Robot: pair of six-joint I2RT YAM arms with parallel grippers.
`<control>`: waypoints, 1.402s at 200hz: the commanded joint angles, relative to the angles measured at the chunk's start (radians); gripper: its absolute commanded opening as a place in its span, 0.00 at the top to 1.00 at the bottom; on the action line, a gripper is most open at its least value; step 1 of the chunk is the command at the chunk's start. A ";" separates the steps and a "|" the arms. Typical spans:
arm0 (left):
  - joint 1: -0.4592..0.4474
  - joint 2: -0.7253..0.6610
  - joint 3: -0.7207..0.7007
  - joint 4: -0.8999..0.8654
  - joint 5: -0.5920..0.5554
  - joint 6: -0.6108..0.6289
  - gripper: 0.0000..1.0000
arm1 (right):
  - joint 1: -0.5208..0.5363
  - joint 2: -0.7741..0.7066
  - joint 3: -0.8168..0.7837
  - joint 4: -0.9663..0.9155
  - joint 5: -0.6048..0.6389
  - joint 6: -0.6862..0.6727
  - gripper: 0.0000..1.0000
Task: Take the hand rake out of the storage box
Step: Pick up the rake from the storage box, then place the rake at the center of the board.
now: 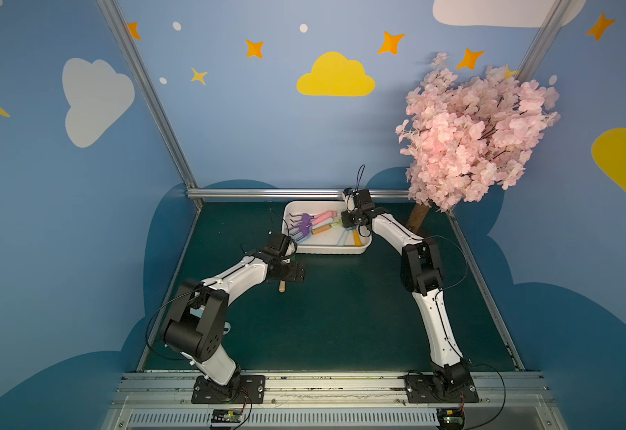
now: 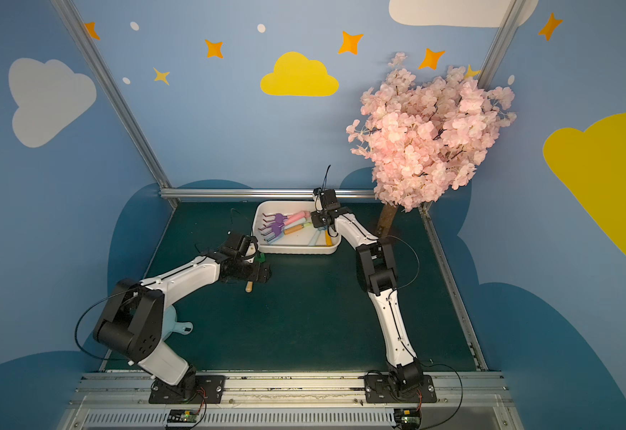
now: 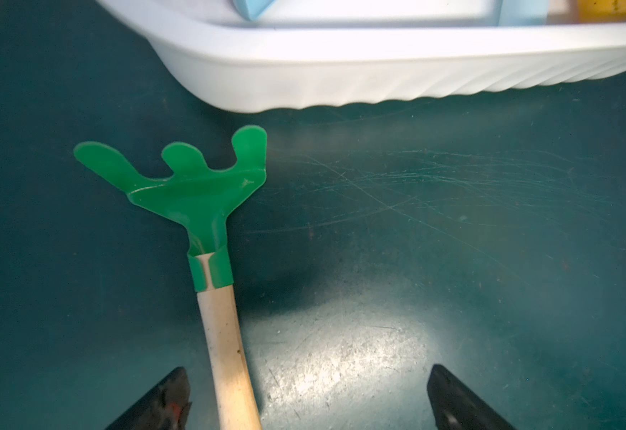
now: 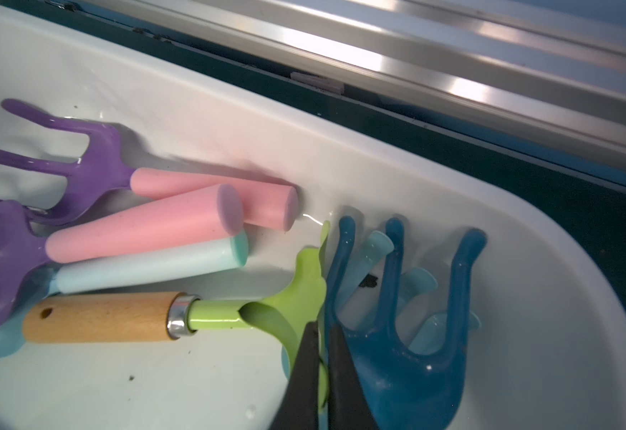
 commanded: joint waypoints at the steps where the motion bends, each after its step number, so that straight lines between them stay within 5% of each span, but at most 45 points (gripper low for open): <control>1: -0.003 -0.048 0.006 -0.020 0.002 0.009 0.00 | -0.004 -0.084 -0.046 -0.001 0.010 -0.009 1.00; 70: 0.000 -0.213 -0.112 0.240 -0.033 0.018 0.00 | 0.008 -0.370 -0.387 0.235 -0.064 0.227 1.00; 116: -0.001 -0.377 -0.178 0.317 0.014 0.061 0.00 | 0.015 -0.547 -0.576 0.257 0.003 0.218 1.00; 190: -0.004 -0.562 -0.227 0.331 0.126 0.097 0.00 | 0.028 -0.812 -0.903 0.365 -0.105 0.134 1.00; 253: -0.015 -0.530 -0.212 0.332 0.274 0.069 0.00 | 0.025 -0.985 -1.223 0.530 -0.317 0.010 1.00; 280: -0.056 -0.500 -0.221 0.303 0.245 0.084 0.00 | 0.031 -1.005 -1.342 0.623 -0.378 -0.033 1.00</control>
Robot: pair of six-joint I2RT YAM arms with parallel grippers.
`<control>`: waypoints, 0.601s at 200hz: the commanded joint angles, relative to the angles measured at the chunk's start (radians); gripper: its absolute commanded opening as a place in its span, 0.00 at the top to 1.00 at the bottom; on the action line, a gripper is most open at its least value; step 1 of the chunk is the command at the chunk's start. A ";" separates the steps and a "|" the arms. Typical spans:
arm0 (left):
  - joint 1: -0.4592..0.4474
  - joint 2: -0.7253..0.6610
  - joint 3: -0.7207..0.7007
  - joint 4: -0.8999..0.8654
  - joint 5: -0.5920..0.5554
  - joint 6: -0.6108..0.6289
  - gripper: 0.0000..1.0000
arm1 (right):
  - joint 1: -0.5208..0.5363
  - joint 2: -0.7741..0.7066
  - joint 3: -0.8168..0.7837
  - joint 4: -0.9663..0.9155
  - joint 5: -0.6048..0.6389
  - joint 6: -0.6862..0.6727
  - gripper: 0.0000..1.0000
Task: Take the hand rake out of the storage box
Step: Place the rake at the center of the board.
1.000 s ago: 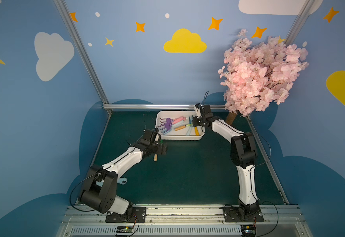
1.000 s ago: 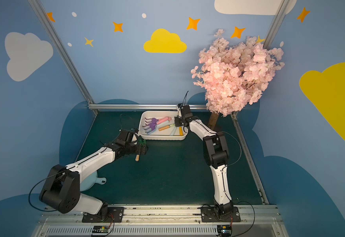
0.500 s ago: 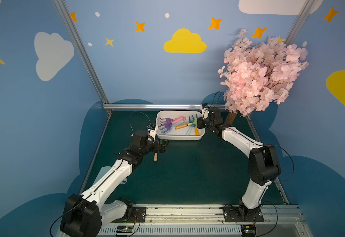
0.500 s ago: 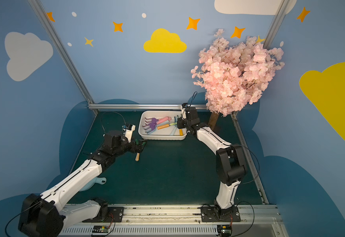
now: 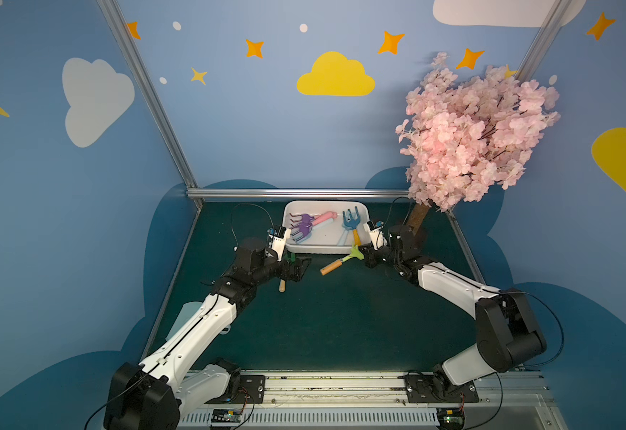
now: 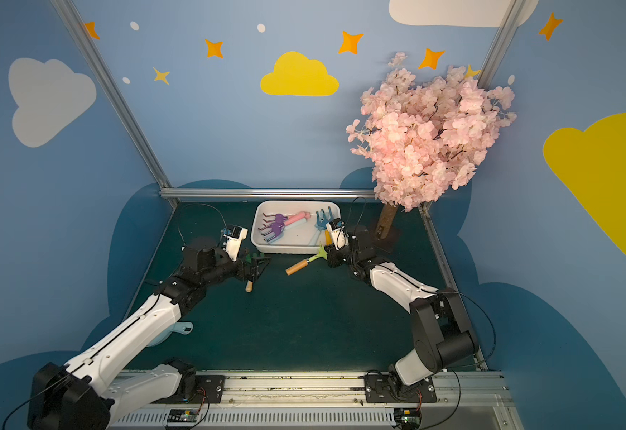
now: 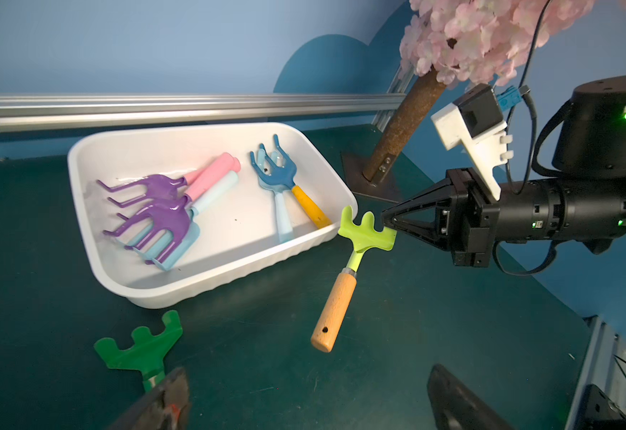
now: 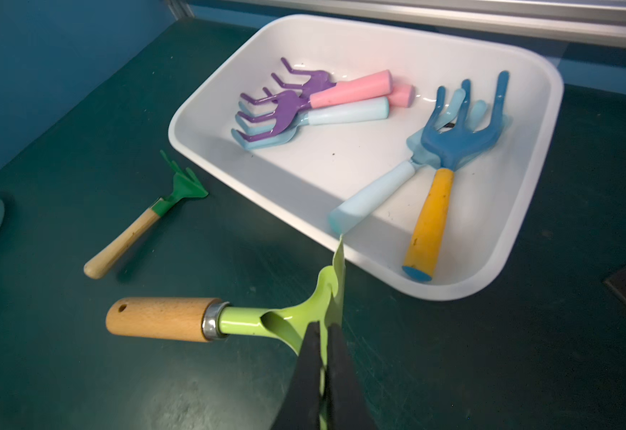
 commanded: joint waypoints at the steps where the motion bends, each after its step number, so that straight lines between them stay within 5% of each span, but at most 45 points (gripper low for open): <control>1: -0.033 0.023 0.005 -0.028 0.024 0.009 0.00 | 0.010 -0.042 -0.078 0.139 -0.097 -0.061 1.00; 65: -0.084 0.082 -0.026 -0.060 -0.016 -0.019 0.00 | 0.045 0.110 -0.162 0.395 -0.297 -0.142 1.00; 120: -0.135 0.184 -0.026 -0.083 -0.090 -0.008 0.01 | 0.103 0.269 -0.088 0.417 -0.225 -0.153 1.00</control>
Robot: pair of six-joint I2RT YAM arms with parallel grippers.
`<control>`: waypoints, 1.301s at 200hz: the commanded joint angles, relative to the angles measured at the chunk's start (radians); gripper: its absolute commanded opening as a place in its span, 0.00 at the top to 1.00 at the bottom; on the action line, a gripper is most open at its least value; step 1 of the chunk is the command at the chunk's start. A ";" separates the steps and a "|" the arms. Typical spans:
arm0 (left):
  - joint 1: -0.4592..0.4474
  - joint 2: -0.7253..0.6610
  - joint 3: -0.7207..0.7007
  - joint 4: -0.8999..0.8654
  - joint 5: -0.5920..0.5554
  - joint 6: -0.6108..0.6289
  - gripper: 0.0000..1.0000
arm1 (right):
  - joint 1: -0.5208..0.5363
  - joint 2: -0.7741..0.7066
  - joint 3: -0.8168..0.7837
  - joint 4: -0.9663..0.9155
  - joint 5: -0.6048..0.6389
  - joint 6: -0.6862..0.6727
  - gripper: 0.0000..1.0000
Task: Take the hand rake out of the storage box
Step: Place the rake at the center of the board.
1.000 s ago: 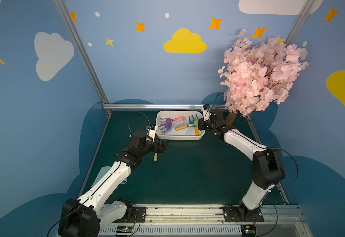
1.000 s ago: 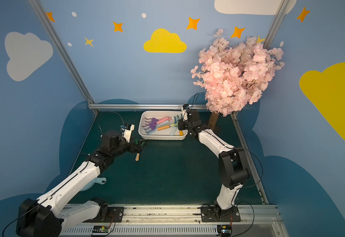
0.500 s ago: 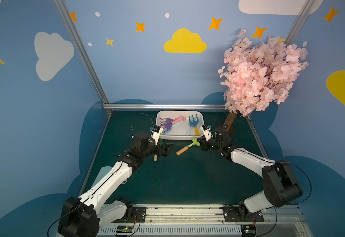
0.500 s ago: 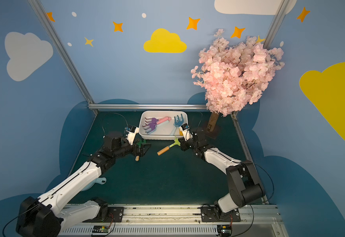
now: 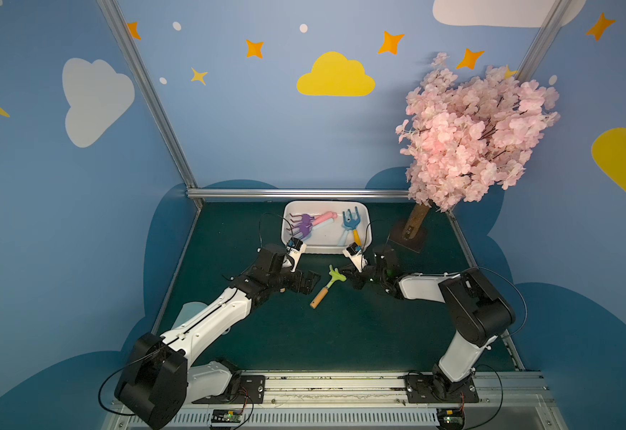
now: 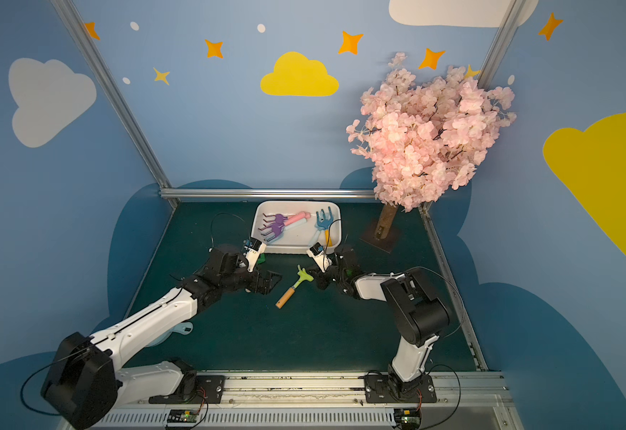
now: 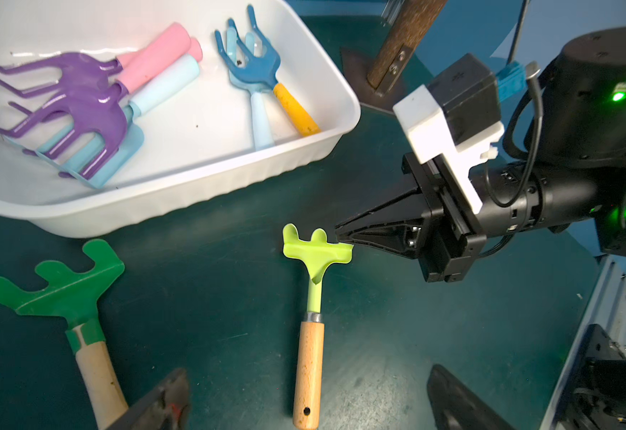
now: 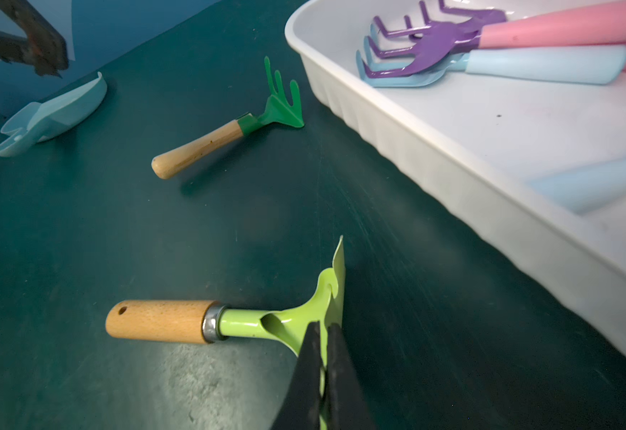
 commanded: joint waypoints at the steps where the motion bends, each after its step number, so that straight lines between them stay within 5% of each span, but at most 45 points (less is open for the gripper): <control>1: -0.029 0.035 -0.008 -0.024 -0.042 0.006 0.01 | 0.014 0.022 0.030 0.079 0.008 -0.001 1.00; 42: -0.141 0.137 0.023 -0.090 -0.175 0.043 0.02 | 0.028 0.064 0.063 0.059 0.011 0.003 1.00; 96: -0.154 0.298 0.079 -0.096 -0.154 0.043 0.12 | 0.025 0.001 0.029 0.047 0.060 0.017 0.64; 122: -0.164 0.367 0.113 -0.097 -0.161 0.044 0.15 | 0.004 -0.072 -0.002 0.015 0.098 0.047 0.59; 136: -0.170 0.405 0.136 -0.098 -0.165 0.045 0.19 | -0.015 -0.116 -0.027 0.002 0.148 0.081 0.42; 142: -0.172 0.424 0.145 -0.100 -0.173 0.044 0.20 | -0.022 -0.128 -0.030 -0.018 0.193 0.094 0.16; 148: -0.173 0.441 0.155 -0.107 -0.186 0.043 0.22 | -0.026 -0.136 -0.023 -0.056 0.242 0.105 0.09; 167: -0.175 0.495 0.188 -0.160 -0.270 0.042 0.30 | -0.034 -0.157 0.014 -0.179 0.328 0.116 0.07; 222: -0.186 0.529 0.219 -0.195 -0.363 -0.053 0.77 | -0.037 -0.232 0.016 -0.254 0.464 0.188 0.07; 260: -0.170 0.504 0.226 -0.236 -0.469 -0.223 0.88 | -0.046 -0.260 0.022 -0.301 0.528 0.187 0.07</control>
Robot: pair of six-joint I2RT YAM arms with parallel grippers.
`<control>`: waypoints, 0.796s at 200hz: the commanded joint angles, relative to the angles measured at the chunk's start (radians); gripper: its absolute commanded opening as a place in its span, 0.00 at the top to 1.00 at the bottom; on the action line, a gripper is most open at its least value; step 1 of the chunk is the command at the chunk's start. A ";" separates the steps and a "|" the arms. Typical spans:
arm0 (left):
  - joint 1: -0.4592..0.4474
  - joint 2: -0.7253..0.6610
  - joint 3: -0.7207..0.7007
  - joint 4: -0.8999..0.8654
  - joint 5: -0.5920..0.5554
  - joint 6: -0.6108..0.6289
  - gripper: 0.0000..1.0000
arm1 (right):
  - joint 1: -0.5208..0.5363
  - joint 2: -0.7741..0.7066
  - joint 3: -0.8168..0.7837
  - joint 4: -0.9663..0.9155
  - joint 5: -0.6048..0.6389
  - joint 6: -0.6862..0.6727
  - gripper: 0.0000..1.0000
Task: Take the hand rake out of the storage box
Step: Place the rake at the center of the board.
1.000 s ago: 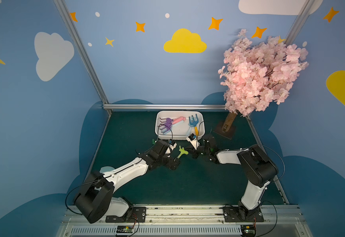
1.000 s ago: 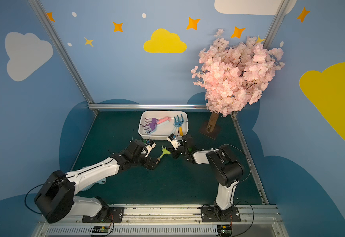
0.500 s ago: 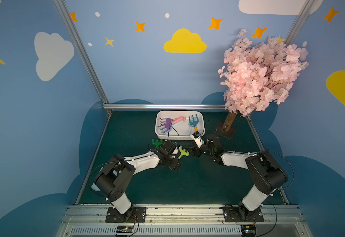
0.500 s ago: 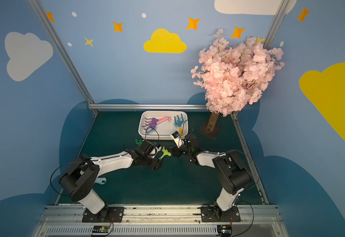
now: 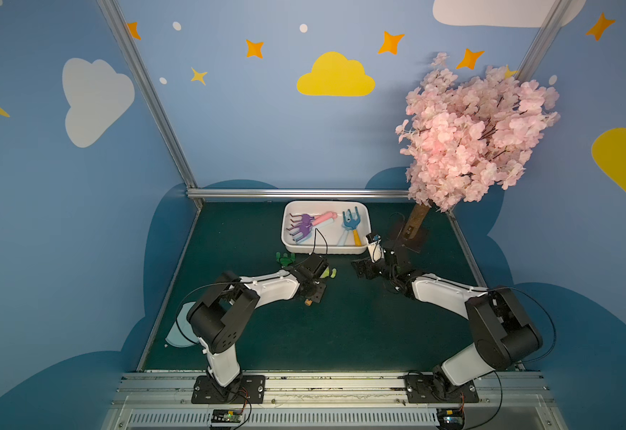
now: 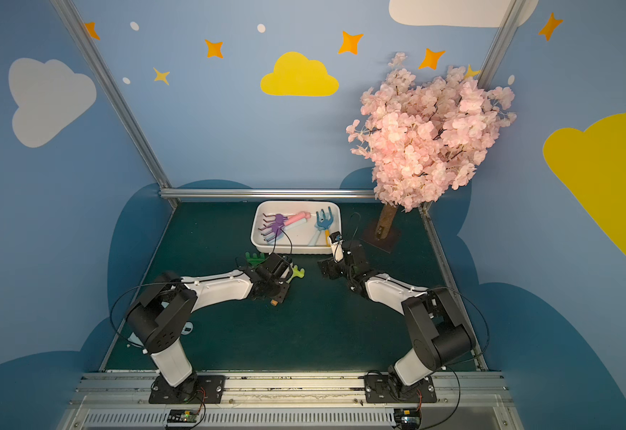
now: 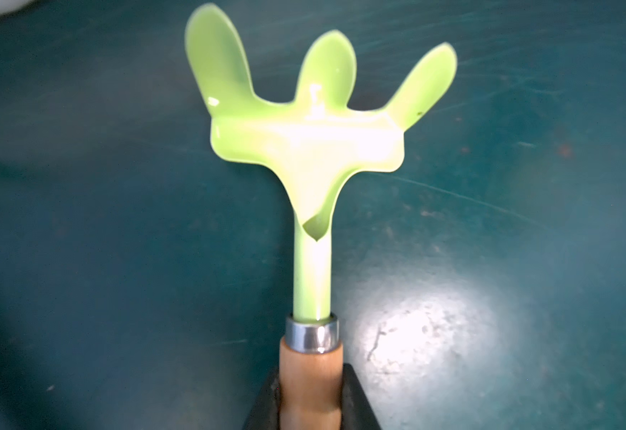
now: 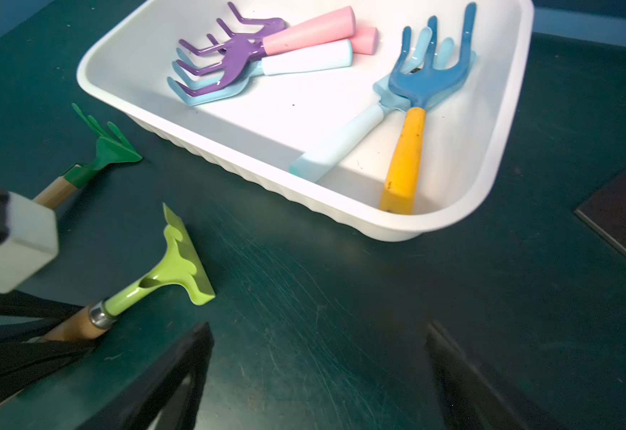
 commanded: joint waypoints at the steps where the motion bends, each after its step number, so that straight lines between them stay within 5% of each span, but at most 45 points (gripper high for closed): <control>1: 0.016 -0.012 0.011 -0.087 -0.101 -0.141 0.88 | -0.008 -0.036 0.028 -0.069 0.069 0.010 0.07; 56: 0.032 0.023 0.096 -0.131 -0.181 -0.257 0.79 | -0.020 -0.037 0.033 -0.100 0.104 0.033 0.07; 159: 0.076 0.148 0.203 -0.145 -0.150 -0.302 0.77 | -0.022 -0.110 0.016 -0.146 0.109 0.060 0.07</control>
